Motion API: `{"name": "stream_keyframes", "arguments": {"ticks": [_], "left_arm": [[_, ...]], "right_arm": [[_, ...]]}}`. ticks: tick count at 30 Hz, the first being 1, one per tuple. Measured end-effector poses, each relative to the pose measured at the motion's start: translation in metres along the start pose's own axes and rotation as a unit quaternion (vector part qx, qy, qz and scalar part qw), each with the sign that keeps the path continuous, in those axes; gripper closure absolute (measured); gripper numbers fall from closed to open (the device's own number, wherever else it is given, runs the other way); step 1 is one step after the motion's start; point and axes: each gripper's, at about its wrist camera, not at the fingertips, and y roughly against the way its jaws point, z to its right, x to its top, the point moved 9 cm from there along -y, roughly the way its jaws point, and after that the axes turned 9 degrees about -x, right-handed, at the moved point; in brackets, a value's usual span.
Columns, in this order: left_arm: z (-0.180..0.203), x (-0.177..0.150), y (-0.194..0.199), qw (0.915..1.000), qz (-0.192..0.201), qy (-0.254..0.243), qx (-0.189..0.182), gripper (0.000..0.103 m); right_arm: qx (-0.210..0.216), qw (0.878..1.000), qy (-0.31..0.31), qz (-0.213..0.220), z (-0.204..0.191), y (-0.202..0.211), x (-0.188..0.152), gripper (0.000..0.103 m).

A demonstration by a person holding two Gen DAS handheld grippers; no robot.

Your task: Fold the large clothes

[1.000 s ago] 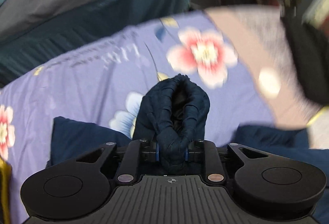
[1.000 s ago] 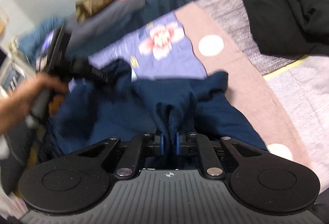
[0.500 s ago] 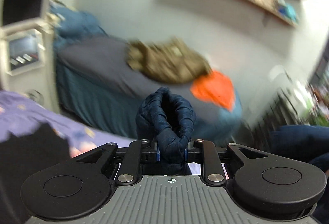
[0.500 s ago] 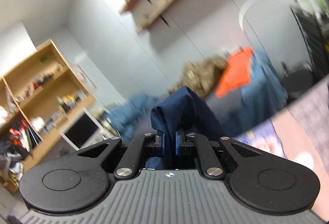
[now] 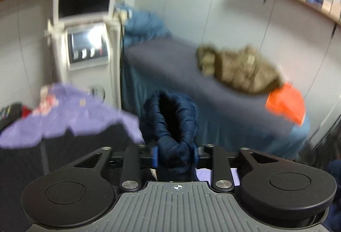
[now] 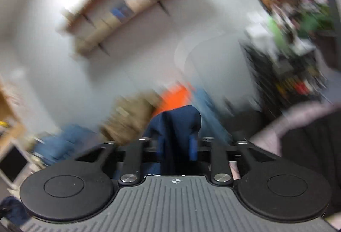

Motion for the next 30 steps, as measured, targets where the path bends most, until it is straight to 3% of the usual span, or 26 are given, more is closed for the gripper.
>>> {"name": "stream_keyframes", "arguments": {"ticks": [2, 3, 6, 11, 15, 18, 20, 25, 30], "left_arm": [[-0.007, -0.034, -0.021, 0.9988, -0.047, 0.006, 0.008, 0.000], [-0.015, -0.050, -0.028, 0.9975, -0.068, 0.017, 0.010, 0.000], [-0.029, -0.086, -0.040, 0.9933, -0.103, 0.050, 0.015, 0.000], [-0.061, -0.112, -0.030, 0.9908, -0.127, 0.038, 0.028, 0.000], [-0.093, -0.113, -0.011, 0.9900, -0.114, 0.015, 0.081, 0.000], [-0.123, -0.111, 0.012, 0.9870, -0.088, 0.039, 0.129, 0.000], [-0.134, -0.111, 0.026, 0.9849, -0.080, 0.063, 0.141, 0.000], [-0.123, -0.138, 0.036, 0.9844, -0.117, 0.063, 0.116, 0.000], [-0.083, -0.194, 0.026, 0.9793, -0.184, 0.058, 0.062, 0.000]], "right_arm": [[-0.025, 0.999, -0.032, -0.035, 0.022, -0.026, -0.037, 0.019], [-0.042, 0.997, -0.036, -0.052, 0.030, -0.034, -0.055, 0.017], [-0.102, 0.990, -0.024, -0.098, 0.054, -0.048, -0.110, 0.018], [-0.115, 0.982, 0.001, -0.149, 0.072, -0.026, -0.184, 0.017], [-0.124, 0.975, 0.059, -0.173, 0.076, 0.001, -0.215, 0.017], [-0.102, 0.970, 0.077, -0.207, 0.069, 0.006, -0.240, 0.017], [-0.089, 0.967, 0.081, -0.226, 0.061, 0.005, -0.256, 0.017], [-0.058, 0.961, 0.014, -0.270, 0.035, -0.009, -0.297, 0.017], [-0.018, 0.942, -0.025, -0.335, -0.010, -0.032, -0.345, 0.022]]}}
